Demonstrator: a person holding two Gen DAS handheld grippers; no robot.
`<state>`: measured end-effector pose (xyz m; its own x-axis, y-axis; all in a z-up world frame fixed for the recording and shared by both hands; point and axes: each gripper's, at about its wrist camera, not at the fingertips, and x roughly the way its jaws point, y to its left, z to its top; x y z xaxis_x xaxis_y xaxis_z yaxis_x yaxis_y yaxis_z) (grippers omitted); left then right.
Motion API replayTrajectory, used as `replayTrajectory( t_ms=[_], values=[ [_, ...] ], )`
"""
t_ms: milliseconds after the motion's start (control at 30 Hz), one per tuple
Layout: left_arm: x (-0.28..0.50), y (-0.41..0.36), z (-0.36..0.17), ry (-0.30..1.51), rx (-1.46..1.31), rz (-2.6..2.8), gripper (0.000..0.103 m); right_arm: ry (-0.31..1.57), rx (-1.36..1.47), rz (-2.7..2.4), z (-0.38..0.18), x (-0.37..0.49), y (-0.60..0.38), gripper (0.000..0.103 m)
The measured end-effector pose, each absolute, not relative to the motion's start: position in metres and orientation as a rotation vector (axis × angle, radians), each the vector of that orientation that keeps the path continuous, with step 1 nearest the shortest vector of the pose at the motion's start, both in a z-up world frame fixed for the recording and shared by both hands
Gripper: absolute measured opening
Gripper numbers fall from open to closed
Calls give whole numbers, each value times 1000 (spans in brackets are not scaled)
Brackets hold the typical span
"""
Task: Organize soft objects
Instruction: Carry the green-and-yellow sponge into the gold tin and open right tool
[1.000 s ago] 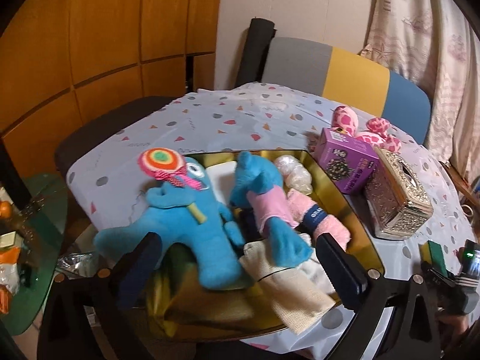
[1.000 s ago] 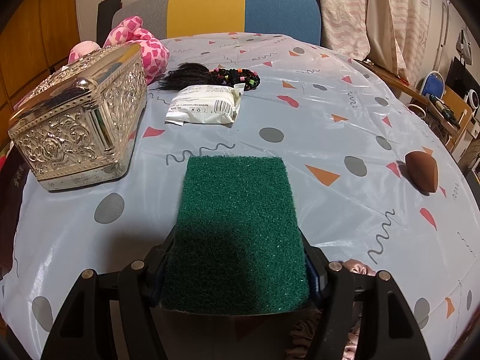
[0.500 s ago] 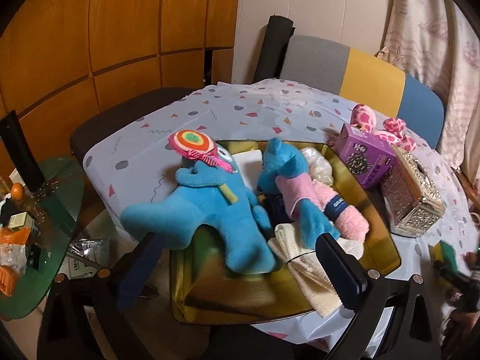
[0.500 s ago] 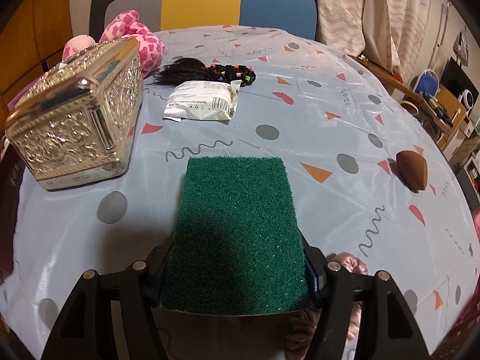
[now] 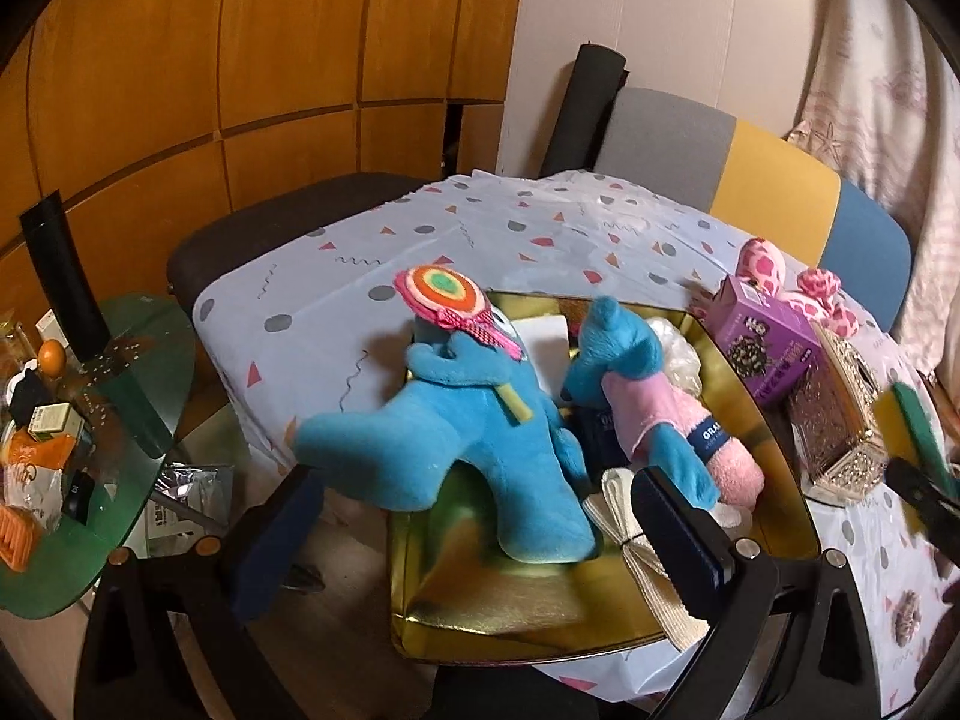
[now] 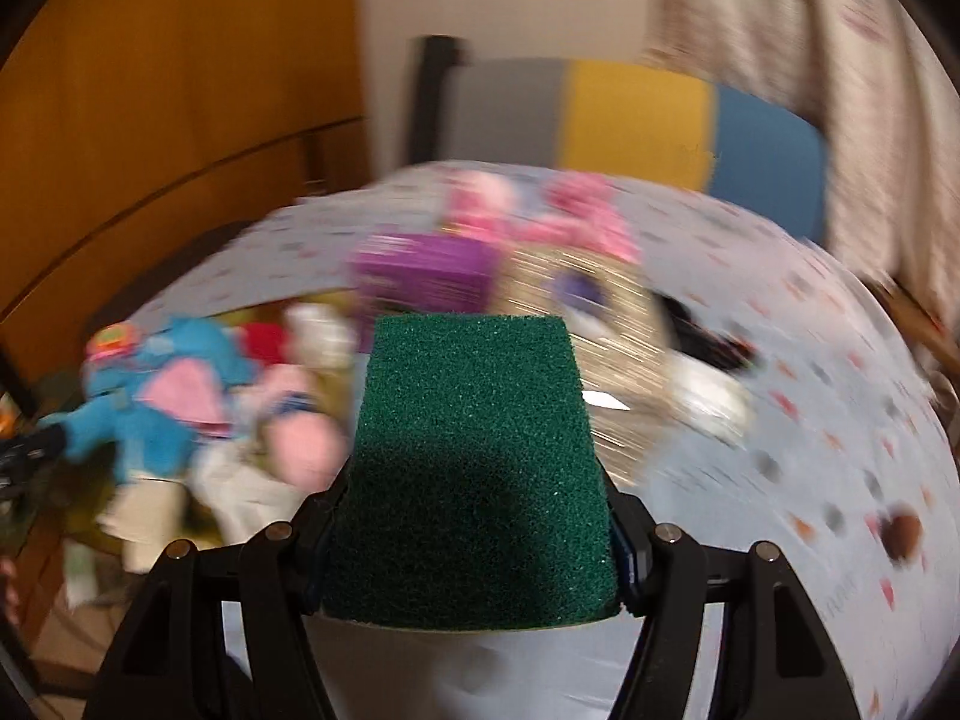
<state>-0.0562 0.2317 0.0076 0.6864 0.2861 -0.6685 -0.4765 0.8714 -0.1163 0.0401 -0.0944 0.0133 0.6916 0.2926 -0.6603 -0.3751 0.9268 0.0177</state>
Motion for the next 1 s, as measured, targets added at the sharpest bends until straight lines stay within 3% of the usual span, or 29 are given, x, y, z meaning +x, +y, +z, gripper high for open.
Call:
replayTrajectory(
  t_ms=[233, 400, 700, 833, 1000],
  values=[
    [-59, 237, 15, 676, -288, 471, 103, 731, -203, 547, 19, 55, 9, 69],
    [-59, 240, 14, 684, -283, 502, 103, 824, -291, 556, -19, 80, 64, 69],
    [-59, 239, 14, 672, -291, 524, 103, 887, -323, 575, -62, 86, 82, 70],
    [-59, 236, 17, 663, -292, 527, 103, 879, -299, 589, -59, 86, 75, 83],
    [-60, 231, 21, 658, -276, 532, 103, 825, -251, 603, -45, 74, 65, 86]
  ],
)
